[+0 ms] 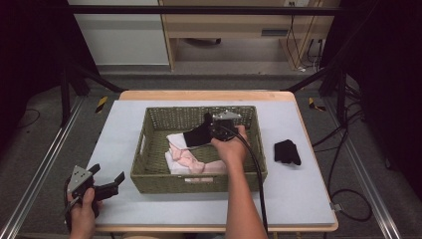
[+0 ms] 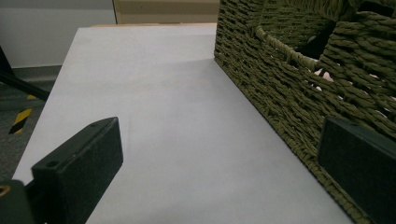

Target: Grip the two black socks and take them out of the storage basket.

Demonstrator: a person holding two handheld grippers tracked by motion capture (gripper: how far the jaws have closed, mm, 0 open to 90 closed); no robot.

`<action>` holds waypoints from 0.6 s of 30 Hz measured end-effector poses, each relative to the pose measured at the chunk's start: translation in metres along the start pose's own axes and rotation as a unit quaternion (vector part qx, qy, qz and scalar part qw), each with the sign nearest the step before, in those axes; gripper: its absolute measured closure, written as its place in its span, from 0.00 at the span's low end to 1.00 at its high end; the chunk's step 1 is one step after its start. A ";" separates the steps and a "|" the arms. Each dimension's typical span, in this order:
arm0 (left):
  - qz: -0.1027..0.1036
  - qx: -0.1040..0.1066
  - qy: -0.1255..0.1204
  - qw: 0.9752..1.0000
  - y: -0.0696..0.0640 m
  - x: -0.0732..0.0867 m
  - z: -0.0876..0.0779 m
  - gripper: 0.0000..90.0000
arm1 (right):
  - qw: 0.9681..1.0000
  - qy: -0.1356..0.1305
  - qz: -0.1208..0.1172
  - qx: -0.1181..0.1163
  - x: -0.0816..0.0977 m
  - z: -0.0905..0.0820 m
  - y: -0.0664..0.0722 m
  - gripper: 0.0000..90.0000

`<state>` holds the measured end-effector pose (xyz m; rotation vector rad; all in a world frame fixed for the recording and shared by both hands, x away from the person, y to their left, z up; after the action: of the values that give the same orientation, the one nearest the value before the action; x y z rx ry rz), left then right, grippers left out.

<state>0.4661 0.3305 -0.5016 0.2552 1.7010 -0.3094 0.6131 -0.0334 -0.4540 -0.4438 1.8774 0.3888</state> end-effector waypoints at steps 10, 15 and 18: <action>0.000 -0.002 -0.002 1.000 0.000 0.000 0.000 0.00 | 0.980 -0.200 -0.012 0.019 -0.041 -0.037 -0.001 0.95; 0.000 -0.003 -0.002 1.000 0.000 0.000 0.000 0.00 | 0.963 -0.267 -0.019 0.018 -0.055 -0.053 0.000 0.95; 0.001 -0.004 -0.003 1.000 0.000 0.000 -0.001 0.01 | 0.949 -0.316 -0.011 0.016 -0.068 -0.067 -0.002 0.95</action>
<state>0.4656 0.3306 -0.5013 0.2497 1.6956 -0.3025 0.5805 -0.0592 -0.3677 -0.2722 1.2509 0.4243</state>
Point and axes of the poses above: each handheld gripper's, and its own axes: z roughly forward along the jaws, x roughly out of its underside, y roughly to its left, the point moved 6 cm from there along z, roughly forward along the jaws, and after that the axes turned 12 degrees about -y, right-handed, at the moved point
